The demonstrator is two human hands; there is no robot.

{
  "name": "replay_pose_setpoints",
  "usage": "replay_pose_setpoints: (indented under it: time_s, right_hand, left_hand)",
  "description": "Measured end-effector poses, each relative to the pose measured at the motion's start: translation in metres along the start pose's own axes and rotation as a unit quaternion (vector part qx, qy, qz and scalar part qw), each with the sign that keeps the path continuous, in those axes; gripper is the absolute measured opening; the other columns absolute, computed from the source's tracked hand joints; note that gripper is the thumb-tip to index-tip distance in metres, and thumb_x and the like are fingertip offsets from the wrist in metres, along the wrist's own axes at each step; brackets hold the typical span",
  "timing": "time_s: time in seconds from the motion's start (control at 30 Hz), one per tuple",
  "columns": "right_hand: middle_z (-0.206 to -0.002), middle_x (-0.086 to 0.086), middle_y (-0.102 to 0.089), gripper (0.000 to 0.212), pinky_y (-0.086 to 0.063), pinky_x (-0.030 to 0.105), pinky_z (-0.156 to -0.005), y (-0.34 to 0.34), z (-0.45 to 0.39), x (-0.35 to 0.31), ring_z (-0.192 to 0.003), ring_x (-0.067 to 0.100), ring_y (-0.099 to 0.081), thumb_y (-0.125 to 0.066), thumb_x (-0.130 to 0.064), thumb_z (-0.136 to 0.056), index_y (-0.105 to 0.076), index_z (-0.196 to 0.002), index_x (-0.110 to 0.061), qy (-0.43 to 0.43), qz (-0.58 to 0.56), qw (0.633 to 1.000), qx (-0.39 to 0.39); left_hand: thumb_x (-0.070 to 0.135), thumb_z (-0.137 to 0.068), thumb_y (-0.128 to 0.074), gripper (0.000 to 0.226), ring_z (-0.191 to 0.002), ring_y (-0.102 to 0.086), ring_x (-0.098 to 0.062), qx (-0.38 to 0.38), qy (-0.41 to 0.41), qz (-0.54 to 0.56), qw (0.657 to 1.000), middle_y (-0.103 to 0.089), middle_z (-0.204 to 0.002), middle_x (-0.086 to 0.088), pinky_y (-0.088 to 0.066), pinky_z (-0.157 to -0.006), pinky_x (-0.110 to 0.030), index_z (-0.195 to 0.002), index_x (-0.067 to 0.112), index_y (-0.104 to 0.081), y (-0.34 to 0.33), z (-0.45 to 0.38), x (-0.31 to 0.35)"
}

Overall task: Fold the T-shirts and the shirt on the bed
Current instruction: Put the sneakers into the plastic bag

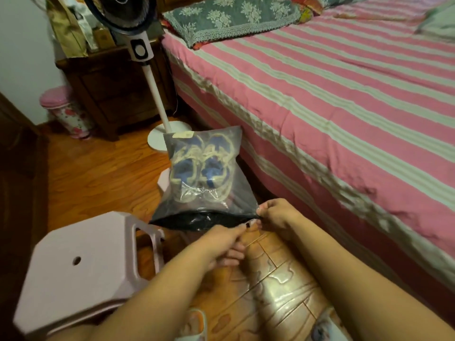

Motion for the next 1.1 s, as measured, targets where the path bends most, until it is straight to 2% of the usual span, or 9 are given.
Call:
replay_pose_setpoints:
  time_s: [0.1,0.2,0.37,0.43,0.6,0.7,0.8,0.87,1.1]
  right_hand:
    - [-0.076,0.015,-0.064,0.009,-0.051,0.027,-0.051,0.007,0.002,-0.004,-0.058,0.022,-0.059,-0.058,-0.001,-0.098,-0.066,-0.095,-0.002,0.0,0.054,0.998,0.018]
    - [-0.072,0.013,-0.064,0.019,-0.049,0.028,-0.053,0.015,0.001,-0.004,-0.056,0.02,-0.057,-0.051,0.006,-0.094,-0.067,-0.087,-0.003,-0.024,0.076,0.997,0.023]
    - [-0.082,0.013,-0.067,0.013,-0.056,0.04,-0.079,0.018,-0.007,-0.005,-0.074,0.024,-0.061,-0.06,0.002,-0.091,-0.071,-0.087,-0.005,-0.037,0.124,0.991,0.024]
    - [-0.083,0.007,-0.067,0.007,-0.056,0.037,-0.081,0.018,-0.012,-0.003,-0.078,0.019,-0.061,-0.063,-0.005,-0.093,-0.069,-0.091,-0.008,-0.028,0.131,0.99,0.038]
    - [-0.09,0.009,-0.07,0.006,-0.057,0.033,-0.071,0.019,-0.019,0.009,-0.074,0.019,-0.063,-0.066,-0.011,-0.093,-0.071,-0.094,-0.007,0.002,0.085,0.993,0.082]
    - [-0.087,0.008,-0.068,0.006,-0.056,0.034,-0.072,0.021,-0.016,0.005,-0.073,0.019,-0.06,-0.065,-0.012,-0.094,-0.07,-0.095,-0.008,0.008,0.106,0.991,0.082]
    - [-0.078,0.005,-0.062,0.006,-0.046,0.026,-0.054,0.031,-0.012,-0.004,-0.063,0.016,-0.054,-0.065,-0.01,-0.094,-0.069,-0.091,-0.008,0.02,0.133,0.988,0.078]
    - [-0.072,0.004,-0.059,0.008,-0.04,0.024,-0.051,0.04,-0.013,-0.006,-0.06,0.016,-0.052,-0.065,-0.01,-0.094,-0.07,-0.088,-0.009,0.021,0.15,0.986,0.075]
    - [-0.067,0.009,-0.059,0.013,-0.04,0.027,-0.05,0.049,-0.024,-0.003,-0.054,0.021,-0.052,-0.064,-0.013,-0.095,-0.069,-0.083,-0.011,0.0,0.14,0.988,0.066]
  left_hand:
    - [0.035,-0.1,-0.064,0.03,-0.068,-0.07,-0.015,-0.016,0.016,0.337,0.941,-0.073,-0.085,-0.006,-0.057,-0.067,-0.029,-0.11,0.007,-0.067,-0.052,-0.018,0.02]
    - [0.016,-0.104,-0.056,0.016,-0.06,-0.066,-0.005,0.013,0.011,0.459,0.888,-0.071,-0.06,0.004,-0.051,-0.06,-0.021,-0.1,0.014,-0.071,-0.076,-0.028,0.027]
    - [0.01,-0.094,-0.07,0.015,-0.07,-0.069,-0.018,0.156,0.024,0.44,0.884,-0.072,-0.077,-0.009,-0.058,-0.063,-0.03,-0.102,-0.002,-0.073,-0.069,-0.028,0.024]
    - [0.011,-0.095,-0.069,0.021,-0.095,-0.072,-0.028,0.2,0.03,0.442,0.874,-0.073,-0.098,-0.016,-0.059,-0.083,-0.04,-0.111,-0.003,-0.068,-0.066,-0.025,0.025]
    - [0.008,-0.099,-0.061,0.018,-0.105,-0.068,-0.031,0.23,0.026,0.462,0.856,-0.068,-0.115,-0.017,-0.055,-0.086,-0.036,-0.116,0.001,-0.062,-0.062,-0.023,0.023]
    - [0.013,-0.1,-0.06,0.018,-0.097,-0.072,-0.032,0.259,0.02,0.474,0.841,-0.071,-0.111,-0.022,-0.061,-0.078,-0.039,-0.108,-0.002,-0.065,-0.045,-0.026,0.015]
    - [0.007,-0.102,-0.056,0.025,-0.065,-0.071,-0.015,0.28,-0.01,0.519,0.808,-0.066,-0.082,-0.012,-0.051,-0.04,-0.02,-0.118,-0.012,-0.061,-0.014,-0.02,0.01]
    - [0.006,-0.103,-0.055,0.021,-0.04,-0.058,-0.006,0.299,-0.024,0.535,0.79,-0.058,-0.062,-0.005,-0.05,-0.04,-0.017,-0.113,-0.011,-0.061,0.011,-0.013,0.004]
    - [0.01,-0.101,-0.06,0.026,-0.047,-0.045,-0.012,0.389,0.0,0.542,0.745,-0.05,-0.058,-0.003,-0.043,-0.041,-0.02,-0.076,0.008,-0.053,0.099,0.005,-0.049]
Point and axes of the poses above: each hand's wrist, its own z-axis away from the middle knuckle, its own y-axis out of the back of the hand, x = y × z, the point moved 10 cm from there along -z, towards the middle knuckle
